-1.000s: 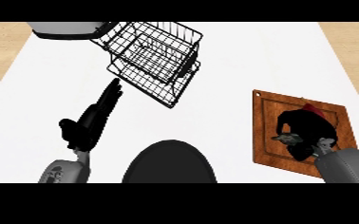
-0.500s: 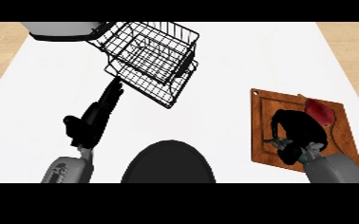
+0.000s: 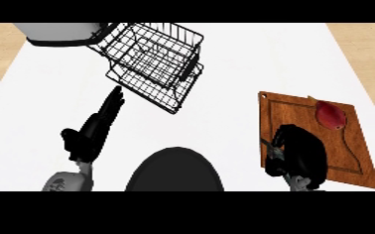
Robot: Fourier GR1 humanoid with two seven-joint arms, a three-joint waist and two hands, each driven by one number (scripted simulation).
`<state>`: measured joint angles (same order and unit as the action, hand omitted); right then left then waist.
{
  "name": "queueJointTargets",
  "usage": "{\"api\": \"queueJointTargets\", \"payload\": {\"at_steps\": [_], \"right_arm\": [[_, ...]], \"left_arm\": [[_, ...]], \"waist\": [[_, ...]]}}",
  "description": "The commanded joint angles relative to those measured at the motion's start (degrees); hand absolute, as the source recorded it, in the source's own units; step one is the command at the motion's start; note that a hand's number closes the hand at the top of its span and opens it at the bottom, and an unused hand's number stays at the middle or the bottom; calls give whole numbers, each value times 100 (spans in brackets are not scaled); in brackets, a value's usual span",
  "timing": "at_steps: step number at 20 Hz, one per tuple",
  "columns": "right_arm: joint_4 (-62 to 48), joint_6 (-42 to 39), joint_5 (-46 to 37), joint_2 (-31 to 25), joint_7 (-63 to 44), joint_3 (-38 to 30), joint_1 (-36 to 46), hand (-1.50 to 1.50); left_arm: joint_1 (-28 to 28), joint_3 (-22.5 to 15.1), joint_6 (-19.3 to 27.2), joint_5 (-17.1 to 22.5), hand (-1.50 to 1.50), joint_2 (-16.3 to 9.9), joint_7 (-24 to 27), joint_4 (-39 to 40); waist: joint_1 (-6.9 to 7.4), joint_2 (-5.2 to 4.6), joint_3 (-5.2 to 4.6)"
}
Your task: Pick the eggplant from the cutting board and place it in the tiered basket
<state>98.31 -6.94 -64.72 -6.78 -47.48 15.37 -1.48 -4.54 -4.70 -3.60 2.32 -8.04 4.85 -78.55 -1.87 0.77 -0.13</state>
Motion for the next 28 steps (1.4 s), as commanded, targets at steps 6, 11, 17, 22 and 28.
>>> {"api": "queueJointTargets", "payload": {"at_steps": [6,11,17,22,28], "right_arm": [[2163,1145,-505,668,-1167,1295,330,150],[1930,542,-637,675,-2064,1431,2004,150],[1304,223,-26,675,-3072,907,3919,150],[77,254,463,676,-3247,391,5286,150],[-1725,928,1028,676,-2778,-476,6504,150]], "left_arm": [[41,-97,-42,-62,0,69,100,-29],[-6,24,-210,66,0,-32,-33,-169],[-182,-100,-209,-70,0,106,121,119],[-314,-75,-163,-118,0,141,96,314],[-660,54,-307,-5,0,30,-41,301]], "waist": [[157,-36,6],[264,-74,8],[355,-87,2],[415,-99,-4],[521,-147,-4]]}}
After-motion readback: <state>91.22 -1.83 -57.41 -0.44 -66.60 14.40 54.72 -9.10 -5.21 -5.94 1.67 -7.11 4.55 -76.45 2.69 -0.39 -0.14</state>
